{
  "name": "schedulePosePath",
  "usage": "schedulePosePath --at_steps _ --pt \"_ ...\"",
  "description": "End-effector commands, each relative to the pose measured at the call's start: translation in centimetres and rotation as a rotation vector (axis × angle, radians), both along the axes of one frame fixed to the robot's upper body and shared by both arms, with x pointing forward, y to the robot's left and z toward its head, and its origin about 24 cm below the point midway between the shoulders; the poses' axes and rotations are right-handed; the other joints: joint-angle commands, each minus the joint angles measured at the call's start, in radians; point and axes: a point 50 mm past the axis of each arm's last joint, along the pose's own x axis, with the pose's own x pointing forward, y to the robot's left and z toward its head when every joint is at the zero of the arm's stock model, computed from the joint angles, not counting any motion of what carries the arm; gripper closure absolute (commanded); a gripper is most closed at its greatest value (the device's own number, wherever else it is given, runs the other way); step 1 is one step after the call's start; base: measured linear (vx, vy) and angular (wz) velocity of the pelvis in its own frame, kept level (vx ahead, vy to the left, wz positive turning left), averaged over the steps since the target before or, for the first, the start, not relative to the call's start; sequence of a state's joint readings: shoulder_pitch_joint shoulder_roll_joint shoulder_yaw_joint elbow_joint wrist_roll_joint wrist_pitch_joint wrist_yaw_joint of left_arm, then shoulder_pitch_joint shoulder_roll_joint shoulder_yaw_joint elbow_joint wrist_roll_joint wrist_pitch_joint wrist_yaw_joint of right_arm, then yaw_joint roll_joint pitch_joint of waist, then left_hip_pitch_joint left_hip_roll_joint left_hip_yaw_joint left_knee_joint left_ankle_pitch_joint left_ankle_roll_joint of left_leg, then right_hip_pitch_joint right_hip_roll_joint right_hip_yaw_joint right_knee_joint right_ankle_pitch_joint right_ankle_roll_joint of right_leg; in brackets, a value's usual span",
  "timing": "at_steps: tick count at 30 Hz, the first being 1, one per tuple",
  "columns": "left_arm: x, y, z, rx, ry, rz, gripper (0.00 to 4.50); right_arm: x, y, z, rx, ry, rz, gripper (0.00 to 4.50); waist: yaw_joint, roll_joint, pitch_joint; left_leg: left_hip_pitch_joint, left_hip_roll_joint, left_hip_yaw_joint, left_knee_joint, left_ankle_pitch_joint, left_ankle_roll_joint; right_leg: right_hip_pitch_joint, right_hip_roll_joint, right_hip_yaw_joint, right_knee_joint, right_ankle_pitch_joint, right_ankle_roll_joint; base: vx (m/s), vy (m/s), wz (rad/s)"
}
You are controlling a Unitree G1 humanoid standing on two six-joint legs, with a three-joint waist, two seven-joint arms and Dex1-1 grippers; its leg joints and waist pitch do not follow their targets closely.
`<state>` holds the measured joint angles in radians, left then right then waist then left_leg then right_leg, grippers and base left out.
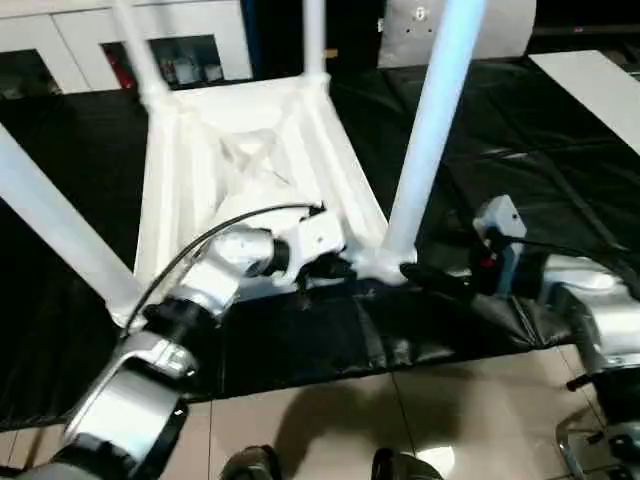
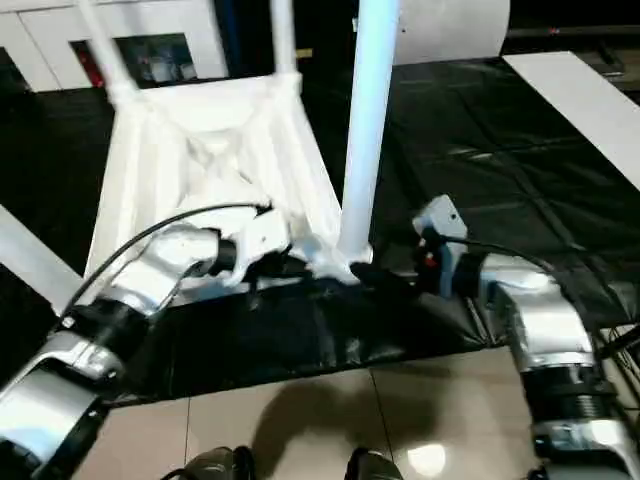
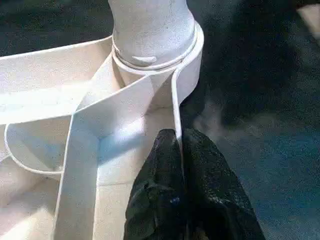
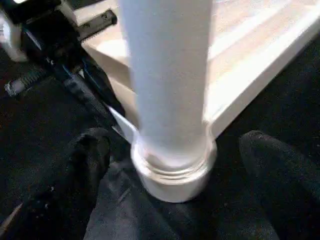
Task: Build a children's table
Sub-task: Rotate leg to tighten
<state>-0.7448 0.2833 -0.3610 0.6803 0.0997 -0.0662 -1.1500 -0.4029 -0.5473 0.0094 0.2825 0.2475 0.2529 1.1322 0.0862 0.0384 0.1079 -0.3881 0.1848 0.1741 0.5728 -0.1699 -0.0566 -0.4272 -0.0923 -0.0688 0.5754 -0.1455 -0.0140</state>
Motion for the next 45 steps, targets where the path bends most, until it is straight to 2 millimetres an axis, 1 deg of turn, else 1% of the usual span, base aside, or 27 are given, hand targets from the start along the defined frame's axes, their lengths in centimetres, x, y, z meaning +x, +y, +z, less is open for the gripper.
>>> schedulePosePath --at_steps 1,2,3,6,7,9,12,15,18,23,25,26,27,30,33,34,35,36,37,38,39,40,41,42,43,44,45 --pt "-1.3 -0.7 -1.2 0.073 0.036 -0.135 4.5 -0.4 0.4 0.2 0.004 -0.015 0.071 0.02 -0.002 -0.013 -0.072 0.017 0.044 -0.001 -0.058 -0.182 0.132 0.061 -0.053 0.039 -0.06 -0.217 -0.262 0.0 0.0 0.0" --pt "-1.5 -0.5 -1.2 0.084 0.035 -0.159 4.5 -0.6 0.5 0.2 0.021 0.005 0.109 0.02 0.002 -0.014 -0.072 0.017 0.043 -0.001 -0.059 -0.184 0.133 0.062 -0.052 0.038 -0.059 -0.218 -0.265 0.0 0.0 0.0" --pt "-1.7 -0.4 -1.2 0.095 0.035 -0.188 4.5 -0.8 0.7 0.2 0.037 0.023 0.146 0.19 0.004 -0.019 -0.073 0.016 0.045 -0.001 -0.059 -0.183 0.134 0.063 -0.054 0.038 -0.057 -0.224 -0.264 0.0 0.0 0.0" --pt "-1.9 -0.3 -1.2 0.103 0.034 -0.223 4.5 -1.0 0.8 0.2 0.049 0.044 0.181 0.38 0.006 -0.016 -0.072 0.016 0.047 -0.003 -0.061 -0.188 0.127 0.061 -0.055 0.038 -0.058 -0.247 -0.258 0.0 0.0 0.0" --pt "-2.0 -0.3 -1.2 0.105 0.032 -0.231 4.5 -1.0 0.9 0.2 0.05 0.046 0.19 0.57 0.006 -0.017 -0.074 0.016 0.047 -0.002 -0.06 -0.187 0.125 0.061 -0.055 0.039 -0.058 -0.246 -0.258 0.0 0.0 0.0" --pt "-2.1 -0.3 -1.0 0.099 0.026 -0.245 4.5 -0.9 1.1 0.2 0.061 0.06 0.204 0.73 0.007 -0.017 -0.073 0.016 0.046 -0.002 -0.061 -0.186 0.119 0.061 -0.055 0.039 -0.059 -0.254 -0.256 0.0 0.0 0.0" --pt "-2.2 -0.6 -0.9 0.09 0.019 -0.266 4.5 -0.7 1.5 0.0 0.068 0.071 0.232 0.86 0.007 -0.018 -0.074 0.015 0.045 -0.002 -0.059 -0.182 0.118 0.062 -0.055 0.039 -0.057 -0.246 -0.255 0.0 0.0 0.0" --pt "-2.2 -0.8 -0.8 0.083 0.015 -0.273 4.5 -0.6 1.8 -0.2 0.065 0.082 0.246 1.25 0.008 -0.019 -0.077 0.015 0.044 -0.002 -0.057 -0.161 0.123 0.062 -0.055 0.038 -0.053 -0.226 -0.261 0.0 0.0 0.0" --pt "-2.2 -0.8 -0.7 0.074 0.008 -0.275 4.5 -0.4 1.8 -0.1 0.064 0.087 0.256 1.42 0.009 -0.019 -0.078 0.016 0.044 -0.001 -0.055 -0.149 0.128 0.062 -0.054 0.038 -0.052 -0.209 -0.265 0.0 0.0 0.0" --pt "-2.2 -0.6 -0.8 0.075 0.01 -0.276 4.5 0.0 1.9 -0.1 0.06 0.085 0.251 1.94 0.01 -0.019 -0.079 0.014 0.043 -0.001 -0.054 -0.14 0.131 0.064 -0.053 0.038 -0.049 -0.2 -0.267 0.0 0.0 0.0" --pt "-2.2 -0.5 -0.8 0.075 0.009 -0.273 4.5 0.1 2.0 -0.1 0.06 0.087 0.247 1.94 0.01 -0.019 -0.079 0.015 0.043 -0.001 -0.054 -0.141 0.131 0.064 -0.053 0.038 -0.049 -0.202 -0.268 0.0 0.0 0.0" --pt "-2.2 -0.5 -0.8 0.075 0.009 -0.27 4.5 0.1 2.0 -0.2 0.061 0.089 0.247 1.94 0.01 -0.022 -0.078 0.013 0.042 0.0 -0.054 -0.143 0.131 0.064 -0.052 0.038 -0.05 -0.201 -0.266 0.0 0.0 0.0" --pt "-2.2 -0.5 -0.8 0.074 0.008 -0.266 4.5 0.1 2.1 -0.2 0.062 0.091 0.249 2.22 0.01 -0.021 -0.079 0.013 0.042 -0.001 -0.054 -0.143 0.131 0.065 -0.053 0.038 -0.049 -0.203 -0.266 0.0 0.0 0.0" --pt "-2.1 -0.5 -0.8 0.071 0.007 -0.26 4.5 0.0 2.3 -0.3 0.069 0.098 0.254 2.41 0.009 -0.021 -0.077 0.014 0.043 0.0 -0.054 -0.148 0.131 0.063 -0.052 0.038 -0.05 -0.213 -0.262 0.0 0.0 0.0" --pt "-2.1 -0.5 -0.8 0.069 0.007 -0.254 4.5 -0.1 2.4 -0.3 0.077 0.104 0.259 2.5 0.008 -0.021 -0.078 0.014 0.042 0.0 -0.054 -0.15 0.128 0.064 -0.053 0.038 -0.051 -0.22 -0.259 0.0 0.0 0.0" --pt "-2.0 -0.6 -1.0 0.058 0.013 -0.225 4.5 -0.3 2.7 -0.5 0.087 0.116 0.255 2.51 0.009 -0.012 -0.077 0.015 0.043 -0.002 -0.054 -0.149 0.126 0.063 -0.052 0.038 -0.05 -0.216 -0.26 0.0 0.0 0.0" --pt "-1.7 -0.8 -1.0 0.038 0.022 -0.173 4.5 -0.3 3.2 -0.7 0.09 0.118 0.225 2.51 0.008 -0.017 -0.078 0.015 0.042 -0.001 -0.054 -0.15 0.126 0.064 -0.051 0.038 -0.051 -0.206 -0.262 0.0 0.0 0.0" --pt "-1.7 -0.8 -1.0 0.038 0.022 -0.173 4.5 -0.3 3.2 -0.7 0.09 0.118 0.225 2.52 0.008 -0.013 -0.077 0.016 0.043 -0.001 -0.055 -0.148 0.123 0.063 -0.05 0.038 -0.049 -0.202 -0.264 0.0 0.0 0.0" --pt "-1.2 -1.2 -0.9 0.01 0.027 -0.092 4.5 0.1 3.9 -0.9 0.091 0.114 0.159 2.53 0.009 -0.009 -0.075 0.015 0.042 -0.002 -0.056 -0.163 0.119 0.062 -0.051 0.038 -0.053 -0.217 -0.261 0.0 0.0 0.0" --pt "-0.5 -2.2 -0.5 -0.034 0.035 0.025 4.5 1.0 5.3 -1.1 0.1 0.103 0.02 2.53 0.002 -0.012 -0.067 0.015 0.042 0.001 -0.062 -0.188 0.098 0.059 -0.046 0.039 -0.055 -0.251 -0.255 0.0 0.0 0.0" --pt "-0.3 -2.4 -0.3 -0.041 0.036 0.046 4.5 1.2 5.6 -1.1 0.103 0.102 -0.009 2.53 -0.004 -0.01 -0.063 0.021 0.039 -0.005 -0.067 -0.243 0.065 0.057 -0.052 0.035 -0.067 -0.365 -0.234 0.0 0.0 0.0" --pt "0.0 -2.8 -0.2 -0.05 0.028 0.089 4.5 1.6 6.1 -1.2 0.113 0.115 -0.06 2.53 -0.009 -0.014 -0.061 0.022 0.035 -0.007 -0.069 -0.269 0.05 0.059 -0.053 0.033 -0.075 -0.43 -0.211 0.0 0.0 0.0" --pt "0.3 -3.2 0.0 -0.058 0.02 0.122 4.5 2.0 6.6 -1.4 0.112 0.125 -0.114 2.54 -0.016 -0.016 -0.061 0.019 0.031 -0.013 -0.072 -0.284 0.029 0.064 -0.055 0.031 -0.079 -0.497 -0.176 -0.05 0.008 -0.08" --pt "0.3 -3.2 0.0 -0.059 0.02 0.123 4.5 2.0 6.6 -1.4 0.112 0.125 -0.117 2.54 -0.02 -0.015 -0.06 0.018 0.032 -0.013 -0.074 -0.292 0.024 0.062 -0.054 0.032 -0.082 -0.512 -0.163 -0.05 0.008 -0.08" --pt "0.6 -4.0 0.3 -0.078 0.024 0.178 4.5 2.7 7.4 -1.7 0.097 0.134 -0.2 2.54 -0.031 -0.015 -0.059 0.021 0.03 -0.013 -0.073 -0.307 0.02 0.057 -0.052 0.033 -0.087 -0.523 -0.153 0.0 0.0 0.0" --pt "0.8 -4.5 0.4 -0.092 0.026 0.208 4.5 3.1 7.9 -1.8 0.085 0.131 -0.236 2.54 -0.042 -0.016 -0.057 0.019 0.028 -0.015 -0.074 -0.322 0.015 0.055 -0.051 0.031 -0.088 -0.541 -0.146 0.0 0.0 0.0" --pt "1.3 -5.6 0.8 -0.113 0.021 0.279 4.5 4.0 8.8 -2.0 0.076 0.137 -0.342 2.54 -0.05 -0.017 -0.062 0.019 0.024 -0.017 -0.072 -0.325 0.012 0.058 -0.051 0.028 -0.09 -0.553 -0.136 0.0 0.0 0.0"
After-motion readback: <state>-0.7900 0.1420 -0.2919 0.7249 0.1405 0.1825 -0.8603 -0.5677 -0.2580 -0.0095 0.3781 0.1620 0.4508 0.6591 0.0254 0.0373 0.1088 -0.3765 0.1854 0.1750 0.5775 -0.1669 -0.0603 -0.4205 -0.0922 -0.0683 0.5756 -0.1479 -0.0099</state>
